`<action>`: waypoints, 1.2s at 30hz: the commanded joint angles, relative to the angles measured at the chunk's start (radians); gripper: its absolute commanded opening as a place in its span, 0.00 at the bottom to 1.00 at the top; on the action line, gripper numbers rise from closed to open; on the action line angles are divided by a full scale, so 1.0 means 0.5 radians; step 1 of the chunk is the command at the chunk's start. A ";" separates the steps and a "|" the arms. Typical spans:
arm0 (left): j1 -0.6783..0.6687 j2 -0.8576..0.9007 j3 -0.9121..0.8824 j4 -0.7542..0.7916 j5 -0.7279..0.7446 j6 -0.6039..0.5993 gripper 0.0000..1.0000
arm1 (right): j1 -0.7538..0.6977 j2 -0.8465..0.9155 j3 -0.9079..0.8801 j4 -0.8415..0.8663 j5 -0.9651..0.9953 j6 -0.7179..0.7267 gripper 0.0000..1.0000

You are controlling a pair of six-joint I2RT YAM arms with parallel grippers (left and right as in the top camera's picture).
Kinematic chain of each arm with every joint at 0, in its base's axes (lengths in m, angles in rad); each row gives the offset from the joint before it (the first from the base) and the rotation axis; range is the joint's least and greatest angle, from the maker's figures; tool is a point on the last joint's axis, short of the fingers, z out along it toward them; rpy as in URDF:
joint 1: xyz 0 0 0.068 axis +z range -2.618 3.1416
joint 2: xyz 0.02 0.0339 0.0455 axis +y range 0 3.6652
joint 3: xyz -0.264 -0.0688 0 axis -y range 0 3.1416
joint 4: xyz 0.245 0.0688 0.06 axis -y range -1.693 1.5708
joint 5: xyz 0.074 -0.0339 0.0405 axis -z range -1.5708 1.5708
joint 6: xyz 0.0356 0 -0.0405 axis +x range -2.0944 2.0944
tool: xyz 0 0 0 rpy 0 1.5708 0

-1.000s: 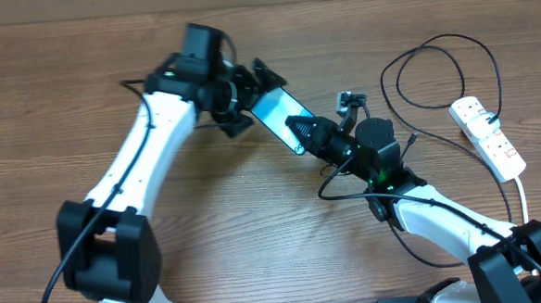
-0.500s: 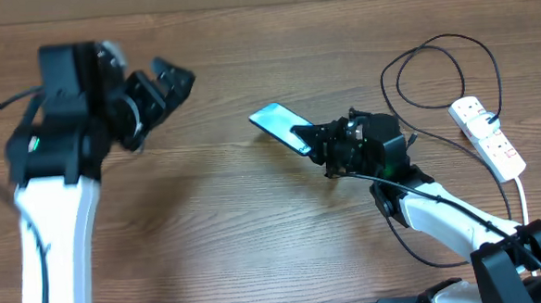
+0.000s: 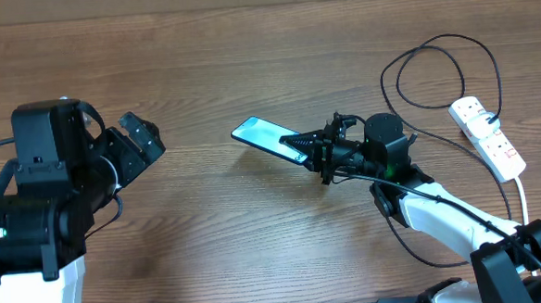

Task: Plug charger to phone and switch on socket
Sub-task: 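Open the left gripper and pull the phone away with the right gripper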

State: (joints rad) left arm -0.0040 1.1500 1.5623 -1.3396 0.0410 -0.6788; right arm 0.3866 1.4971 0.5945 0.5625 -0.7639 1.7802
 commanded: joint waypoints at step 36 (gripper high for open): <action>-0.166 0.060 -0.072 -0.091 0.393 -0.600 1.00 | 0.000 -0.027 0.031 -0.130 -0.038 0.198 0.04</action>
State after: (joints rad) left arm -0.0902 1.3289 1.5551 -1.3735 0.3714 -0.9428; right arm 0.3866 1.4971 0.5945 0.5121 -0.7708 1.8812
